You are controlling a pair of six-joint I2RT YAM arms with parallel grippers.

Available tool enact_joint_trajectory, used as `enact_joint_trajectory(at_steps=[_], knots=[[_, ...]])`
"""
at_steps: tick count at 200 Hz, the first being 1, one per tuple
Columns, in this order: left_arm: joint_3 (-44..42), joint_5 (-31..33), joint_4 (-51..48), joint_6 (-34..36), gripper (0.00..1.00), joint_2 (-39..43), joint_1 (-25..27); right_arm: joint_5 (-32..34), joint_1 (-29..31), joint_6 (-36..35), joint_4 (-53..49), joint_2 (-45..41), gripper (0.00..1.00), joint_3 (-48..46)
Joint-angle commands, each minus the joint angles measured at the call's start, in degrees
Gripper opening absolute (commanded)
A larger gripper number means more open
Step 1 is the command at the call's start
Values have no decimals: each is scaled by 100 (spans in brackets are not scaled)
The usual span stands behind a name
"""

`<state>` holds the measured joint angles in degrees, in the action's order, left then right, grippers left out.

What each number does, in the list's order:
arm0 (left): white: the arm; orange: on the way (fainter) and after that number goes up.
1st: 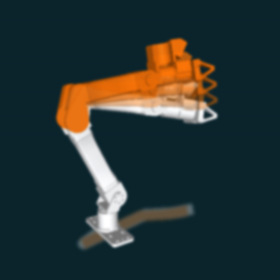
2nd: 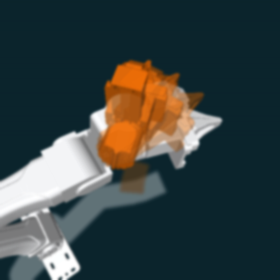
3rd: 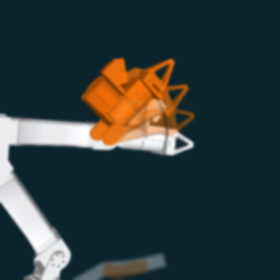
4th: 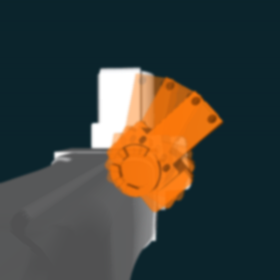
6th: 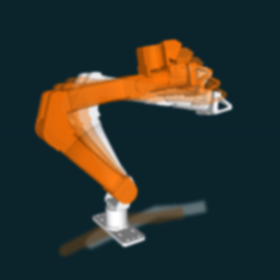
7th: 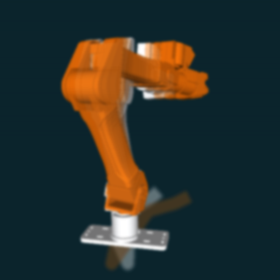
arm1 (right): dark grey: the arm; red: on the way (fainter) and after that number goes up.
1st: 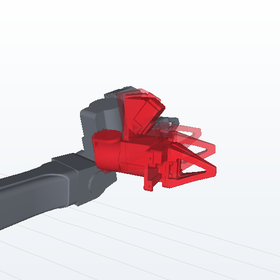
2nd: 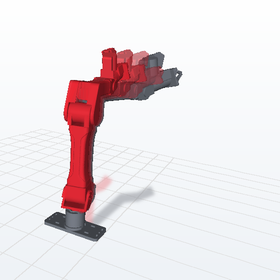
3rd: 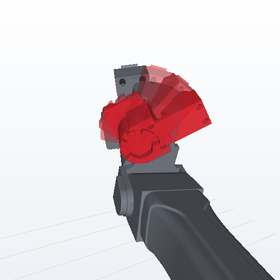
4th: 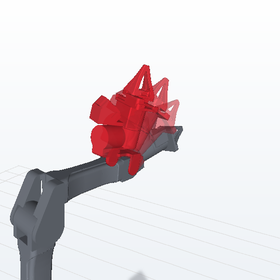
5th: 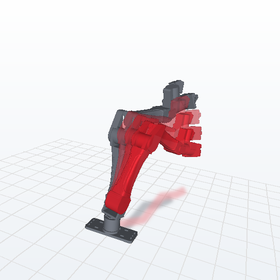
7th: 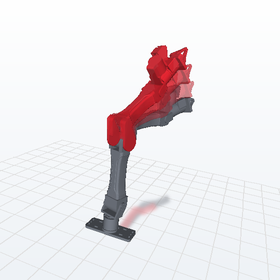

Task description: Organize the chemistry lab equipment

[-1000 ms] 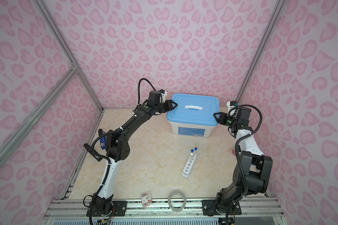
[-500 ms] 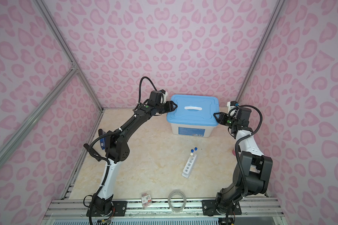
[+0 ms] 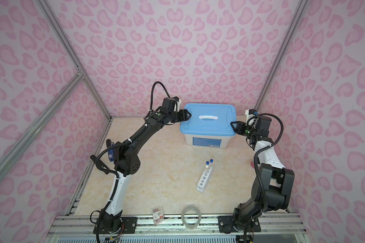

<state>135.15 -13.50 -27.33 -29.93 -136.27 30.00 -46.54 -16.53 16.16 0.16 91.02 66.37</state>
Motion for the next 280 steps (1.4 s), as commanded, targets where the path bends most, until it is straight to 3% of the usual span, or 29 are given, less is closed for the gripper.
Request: enact_joint_trajectory(at_steps=[1, 113, 170, 234, 280], knots=[[105, 100, 18, 148, 73, 144, -3, -82, -5, 52, 280, 58, 46, -28], [239, 214, -52, 172, 76, 45, -20, -21, -25, -16, 160, 146, 46, 110], [-82, 330, -100, 301, 76, 376, -147, 1042, 82, -781, -1206, 3, 54, 672], [-486, 304, -32, 288, 76, 553, -271, 2156, 552, -1442, -2377, 493, 62, 1566], [-639, 289, 68, 286, 75, 680, -337, 2708, 752, -1660, -2855, 950, 60, 2235]])
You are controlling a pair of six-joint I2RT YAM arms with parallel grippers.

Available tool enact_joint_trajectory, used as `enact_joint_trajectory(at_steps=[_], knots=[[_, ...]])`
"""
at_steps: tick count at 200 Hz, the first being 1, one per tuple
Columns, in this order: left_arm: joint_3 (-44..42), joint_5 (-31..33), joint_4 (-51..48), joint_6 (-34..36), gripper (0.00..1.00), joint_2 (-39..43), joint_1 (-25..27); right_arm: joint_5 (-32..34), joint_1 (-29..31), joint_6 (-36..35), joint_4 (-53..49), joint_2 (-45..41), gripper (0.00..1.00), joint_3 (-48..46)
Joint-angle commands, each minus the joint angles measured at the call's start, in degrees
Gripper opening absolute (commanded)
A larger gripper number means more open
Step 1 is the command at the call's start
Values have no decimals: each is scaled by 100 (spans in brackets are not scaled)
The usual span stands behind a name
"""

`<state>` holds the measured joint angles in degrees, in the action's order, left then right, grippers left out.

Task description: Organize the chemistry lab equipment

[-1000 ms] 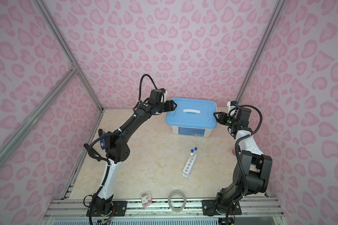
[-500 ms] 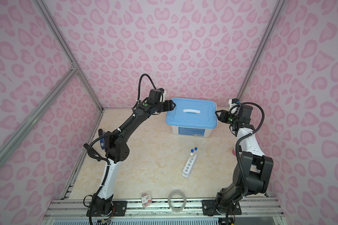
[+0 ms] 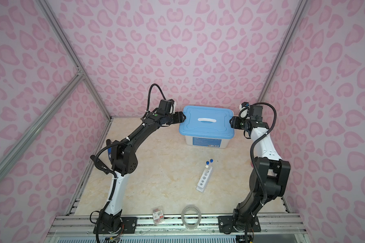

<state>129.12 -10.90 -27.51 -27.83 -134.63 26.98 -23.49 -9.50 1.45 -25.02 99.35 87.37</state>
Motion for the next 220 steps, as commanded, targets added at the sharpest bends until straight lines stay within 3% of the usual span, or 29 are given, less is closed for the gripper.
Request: enact_joint_trajectory(at_steps=[1, 220], knots=[[-36, 27, 87, 76, 75, 516, -39, 404, 51, -189, -337, 123, 60, 137], [84, -279, 255, -23, 74, 381, -123, 1149, 124, 141, -386, 814, 49, 684]])
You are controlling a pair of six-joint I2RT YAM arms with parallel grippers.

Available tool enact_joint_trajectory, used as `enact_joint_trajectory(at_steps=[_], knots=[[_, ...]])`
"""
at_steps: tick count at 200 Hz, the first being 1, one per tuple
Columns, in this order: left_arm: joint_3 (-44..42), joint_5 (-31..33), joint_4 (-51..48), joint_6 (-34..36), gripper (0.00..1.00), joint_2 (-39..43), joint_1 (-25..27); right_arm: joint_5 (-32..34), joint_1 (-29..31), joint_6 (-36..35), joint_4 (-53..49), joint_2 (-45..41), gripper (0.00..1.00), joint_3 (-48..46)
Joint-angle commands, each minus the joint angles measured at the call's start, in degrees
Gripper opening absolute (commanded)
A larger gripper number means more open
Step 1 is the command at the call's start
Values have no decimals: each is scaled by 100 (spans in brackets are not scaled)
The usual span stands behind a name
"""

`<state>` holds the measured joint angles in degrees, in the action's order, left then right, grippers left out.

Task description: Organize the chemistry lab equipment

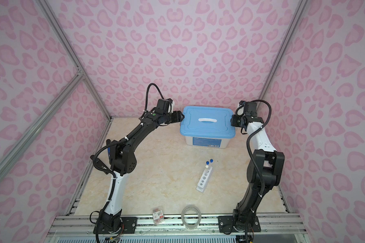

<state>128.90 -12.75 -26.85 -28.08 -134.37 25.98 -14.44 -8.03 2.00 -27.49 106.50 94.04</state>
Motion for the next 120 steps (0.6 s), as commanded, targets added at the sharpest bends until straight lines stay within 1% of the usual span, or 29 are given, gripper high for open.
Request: enact_joint_trajectory(at_steps=[1, 120], knots=[[108, -95, 189, -2, 74, 352, -22, 251, -23, 93, -141, 99, 48, 18], [425, -211, 250, -146, 74, -79, -75, 170, -36, 256, -11, 340, 47, 170]])
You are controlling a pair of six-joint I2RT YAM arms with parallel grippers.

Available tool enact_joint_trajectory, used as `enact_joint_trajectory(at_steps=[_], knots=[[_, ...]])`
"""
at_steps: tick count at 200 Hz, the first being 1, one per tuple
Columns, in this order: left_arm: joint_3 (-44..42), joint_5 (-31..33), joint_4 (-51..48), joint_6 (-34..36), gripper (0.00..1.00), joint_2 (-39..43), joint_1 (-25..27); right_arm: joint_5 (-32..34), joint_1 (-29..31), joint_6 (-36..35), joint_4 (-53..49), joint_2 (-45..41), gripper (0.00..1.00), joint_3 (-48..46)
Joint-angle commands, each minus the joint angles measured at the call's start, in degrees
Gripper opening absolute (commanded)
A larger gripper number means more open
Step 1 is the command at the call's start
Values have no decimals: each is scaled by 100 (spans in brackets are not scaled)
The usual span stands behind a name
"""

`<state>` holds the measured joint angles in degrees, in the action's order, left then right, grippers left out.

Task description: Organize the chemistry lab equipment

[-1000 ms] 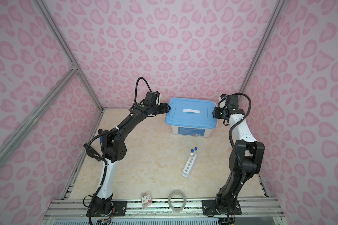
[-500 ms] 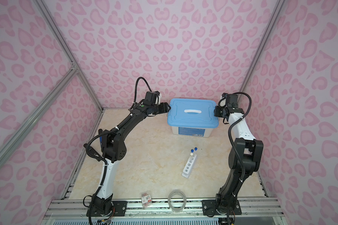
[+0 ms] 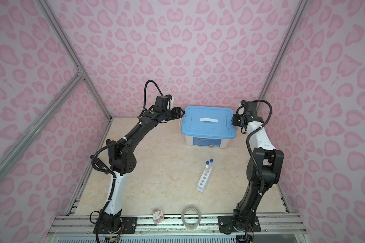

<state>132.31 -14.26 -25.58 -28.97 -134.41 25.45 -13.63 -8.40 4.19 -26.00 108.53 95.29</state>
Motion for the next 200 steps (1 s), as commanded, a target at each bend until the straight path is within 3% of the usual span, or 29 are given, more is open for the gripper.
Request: enact_joint_trajectory(at_steps=[1, 200], knots=[[84, -59, 124, -56, 74, -80, -23, 93, -1, 42, -160, 139, 47, 44], [322, -160, 196, -109, 74, -384, -57, 69, 58, 170, -230, 848, 50, 930]])
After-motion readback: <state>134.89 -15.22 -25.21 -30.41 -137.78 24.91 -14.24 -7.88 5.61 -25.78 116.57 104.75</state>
